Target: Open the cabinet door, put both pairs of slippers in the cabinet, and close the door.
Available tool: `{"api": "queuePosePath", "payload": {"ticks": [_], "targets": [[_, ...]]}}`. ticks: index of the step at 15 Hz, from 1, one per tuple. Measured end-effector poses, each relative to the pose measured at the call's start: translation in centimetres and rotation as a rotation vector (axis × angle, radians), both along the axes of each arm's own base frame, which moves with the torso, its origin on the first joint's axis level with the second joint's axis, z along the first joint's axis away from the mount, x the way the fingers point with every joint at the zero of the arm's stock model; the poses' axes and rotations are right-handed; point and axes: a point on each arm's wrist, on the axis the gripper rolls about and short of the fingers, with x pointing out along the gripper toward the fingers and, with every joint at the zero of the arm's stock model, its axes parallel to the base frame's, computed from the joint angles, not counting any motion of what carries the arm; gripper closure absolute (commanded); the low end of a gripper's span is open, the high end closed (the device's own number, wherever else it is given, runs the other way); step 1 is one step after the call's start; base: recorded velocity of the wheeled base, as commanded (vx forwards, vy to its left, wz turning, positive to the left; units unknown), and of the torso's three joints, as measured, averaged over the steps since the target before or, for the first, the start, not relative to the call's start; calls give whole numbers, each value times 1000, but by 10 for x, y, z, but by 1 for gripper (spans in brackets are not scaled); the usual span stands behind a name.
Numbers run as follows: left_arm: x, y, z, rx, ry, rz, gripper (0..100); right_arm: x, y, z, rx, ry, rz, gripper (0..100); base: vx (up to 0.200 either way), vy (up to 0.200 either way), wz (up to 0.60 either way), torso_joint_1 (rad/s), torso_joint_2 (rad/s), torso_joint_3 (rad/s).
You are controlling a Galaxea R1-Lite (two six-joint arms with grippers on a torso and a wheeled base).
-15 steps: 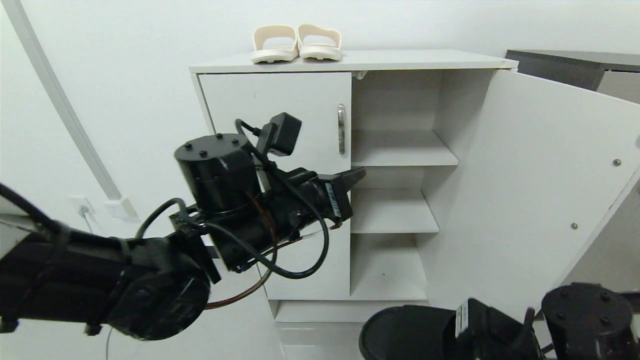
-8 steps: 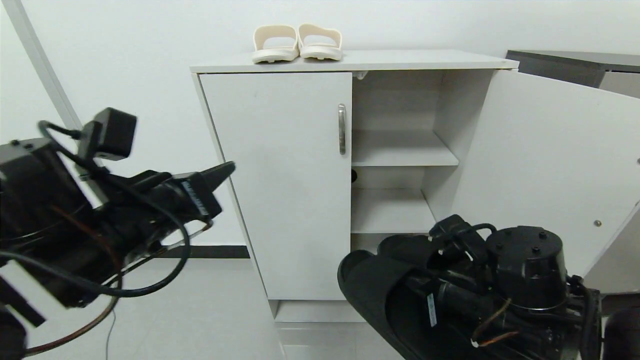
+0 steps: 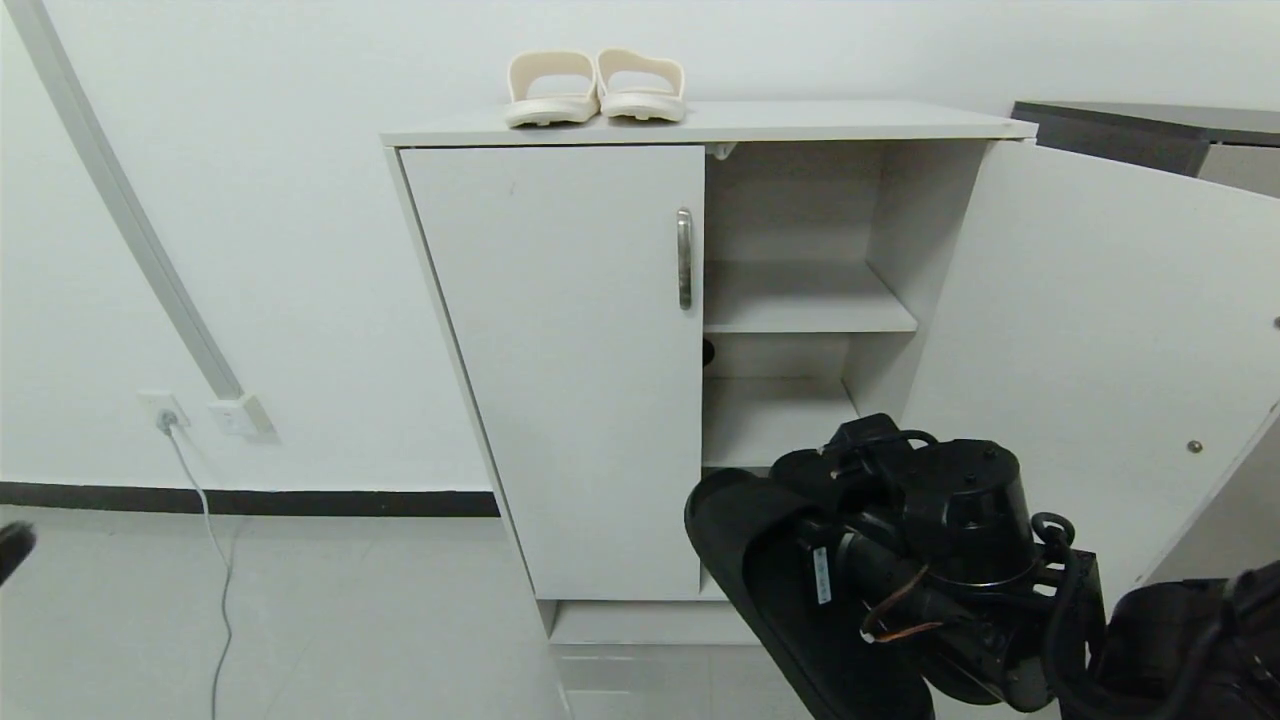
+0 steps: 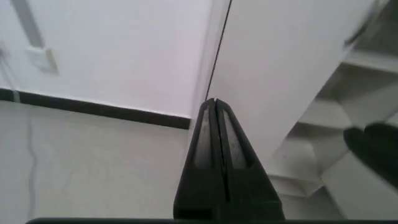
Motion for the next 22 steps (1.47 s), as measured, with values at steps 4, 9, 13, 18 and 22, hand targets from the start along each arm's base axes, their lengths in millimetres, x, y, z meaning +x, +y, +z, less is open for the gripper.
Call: {"api": "queuePosePath", "payload": {"ticks": [4,9,13,18,22], "targets": [[-49,2,-74,152,46,31,100,-1,2,-2,-2,4,0,100,0,0,0,0,0,0],[-62,-1,-121,188,-12,-62,100,-1,2,-7,-16,14,0,100,0,0,0,0,0,0],[-64,-2,-124,167,-51,-119,100,1,6,-13,-14,-2,-5,100,0,0,0,0,0,0],[-64,-2,-124,180,-57,-121,100,35,36,-17,-8,-111,-216,100,0,0,0,0,0,0],[-64,-2,-125,179,-56,-121,100,67,54,-31,12,-153,-337,100,0,0,0,0,0,0]]}}
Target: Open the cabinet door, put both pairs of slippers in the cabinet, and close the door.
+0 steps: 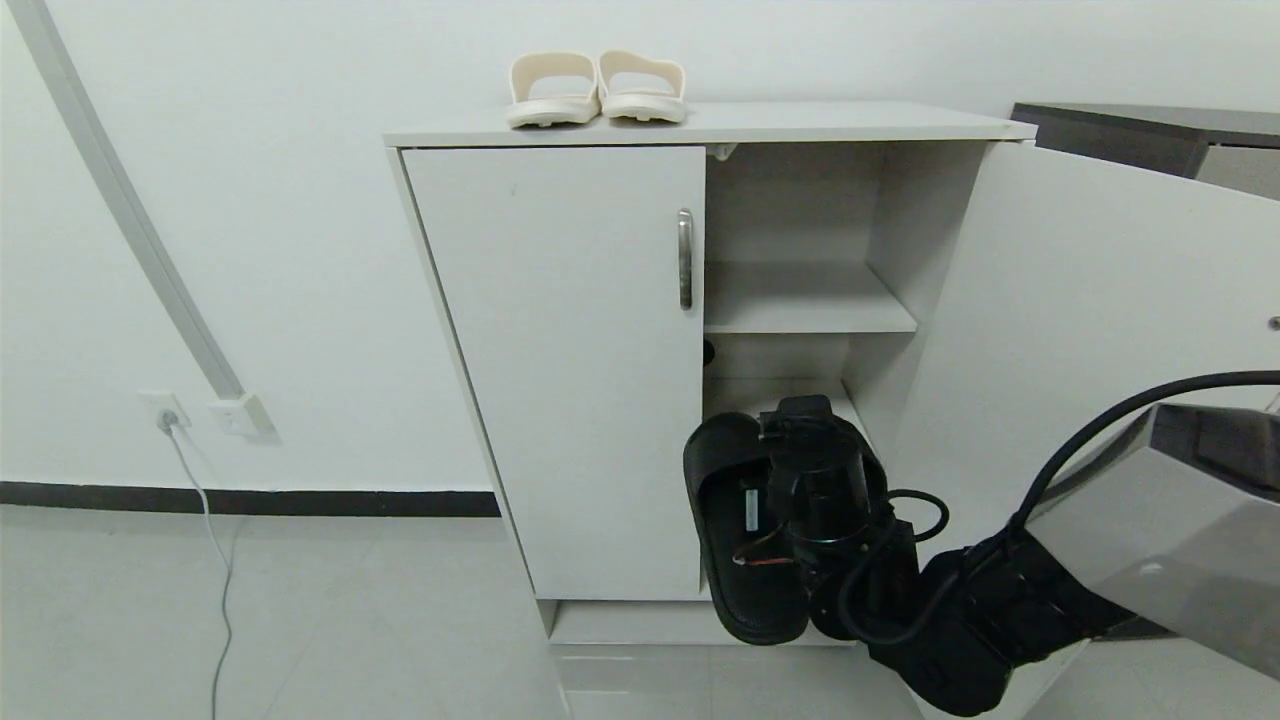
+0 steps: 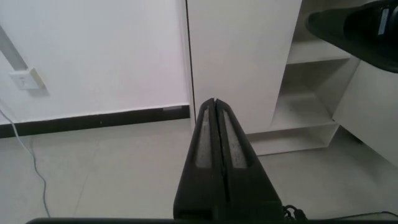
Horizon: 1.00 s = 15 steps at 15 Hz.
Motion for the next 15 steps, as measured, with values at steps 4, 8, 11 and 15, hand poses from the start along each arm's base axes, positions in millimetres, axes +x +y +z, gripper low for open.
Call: {"api": "queuePosePath", "payload": {"ticks": [4,8,11,15], "targets": [[0,0,0,-2,0,3,100,10,-2,-13,-14,12,-52,100,0,-50,0,1,-2,1],[0,0,0,-6,1,3,100,16,-5,-20,-24,21,-72,100,0,-200,0,2,2,-5],[0,0,0,-11,0,5,100,18,-8,-23,-28,24,-83,100,0,0,0,0,0,0],[0,0,0,-13,1,4,100,20,-11,-27,-36,32,-90,100,0,0,0,0,0,0]]}}
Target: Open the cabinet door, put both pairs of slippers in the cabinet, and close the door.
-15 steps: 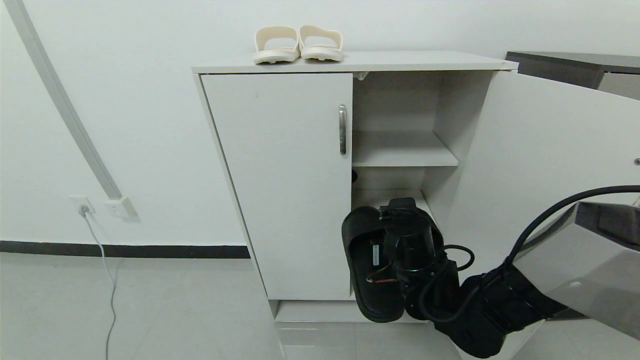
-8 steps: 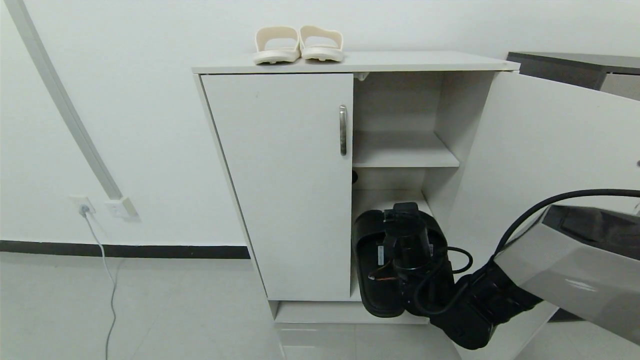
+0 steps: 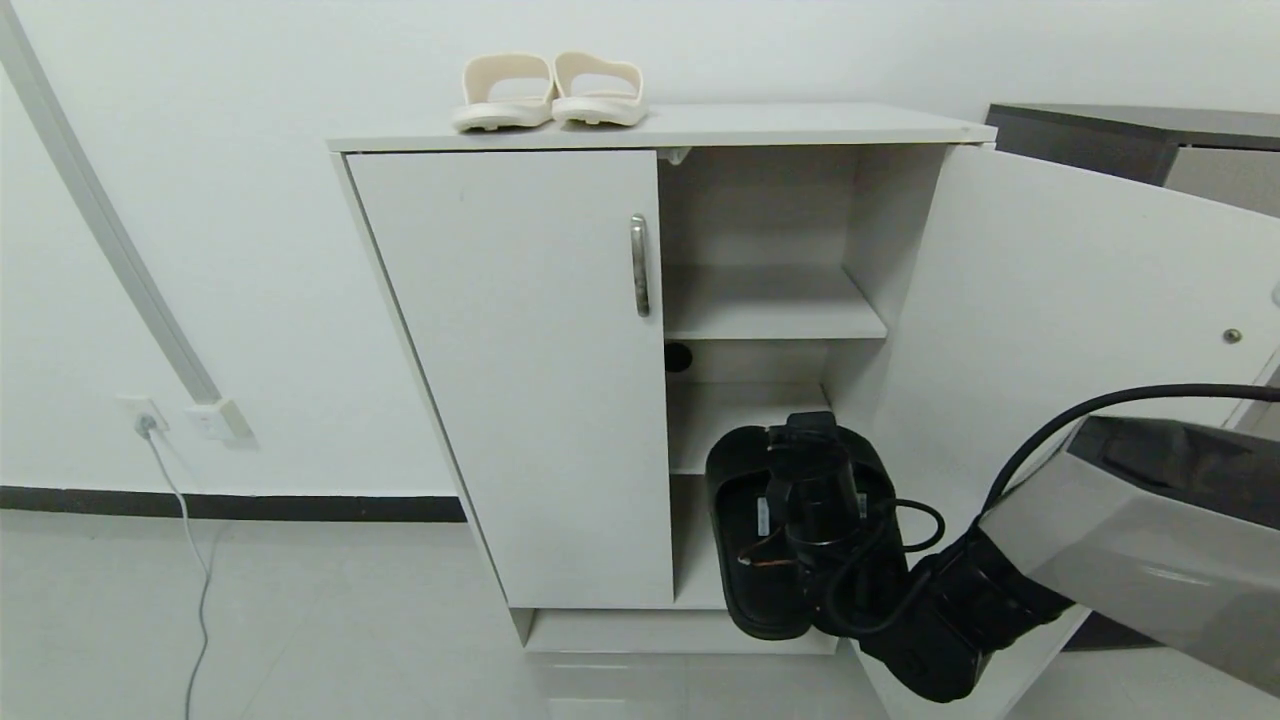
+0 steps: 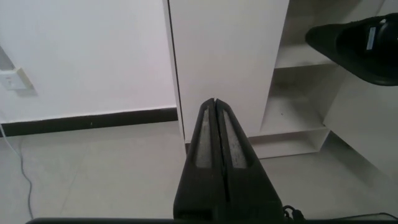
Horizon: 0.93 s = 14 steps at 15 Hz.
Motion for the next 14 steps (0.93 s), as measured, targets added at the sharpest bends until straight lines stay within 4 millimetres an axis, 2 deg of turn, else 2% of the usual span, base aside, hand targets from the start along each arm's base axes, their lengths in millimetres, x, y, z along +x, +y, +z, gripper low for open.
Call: {"api": "queuePosePath", "payload": {"ticks": [14], "targets": [[0,0,0,0,0,2,100,3,-21,-14,-49,51,-38,100,0,0,0,0,0,0]]}}
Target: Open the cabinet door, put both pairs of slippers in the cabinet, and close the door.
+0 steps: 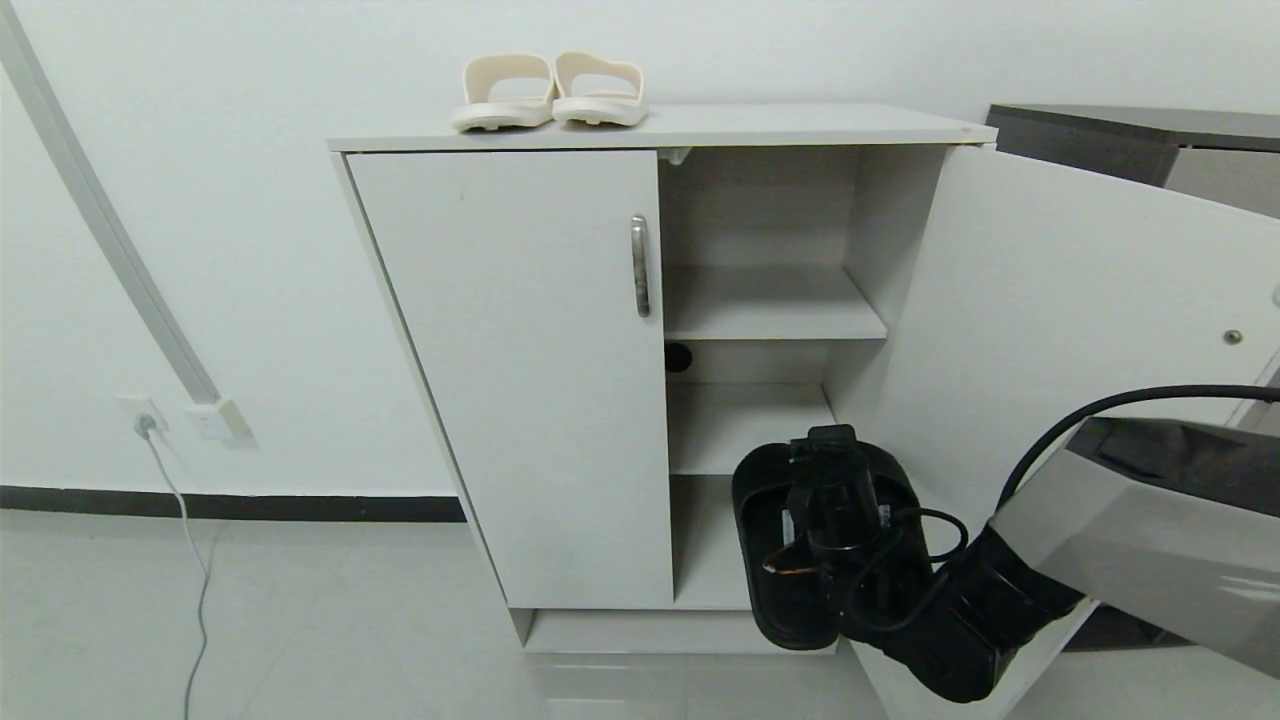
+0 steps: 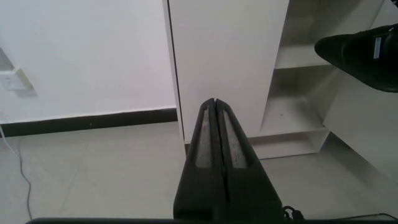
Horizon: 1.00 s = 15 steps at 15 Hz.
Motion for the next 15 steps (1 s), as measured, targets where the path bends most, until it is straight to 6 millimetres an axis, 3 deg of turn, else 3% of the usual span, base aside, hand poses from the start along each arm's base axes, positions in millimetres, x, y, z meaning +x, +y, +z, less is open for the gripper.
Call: {"api": "queuePosePath", "payload": {"ticks": [15], "targets": [[0,0,0,-2,0,-1,100,1,-7,-2,-3,14,-1,100,0,0,0,0,0,0]]}}
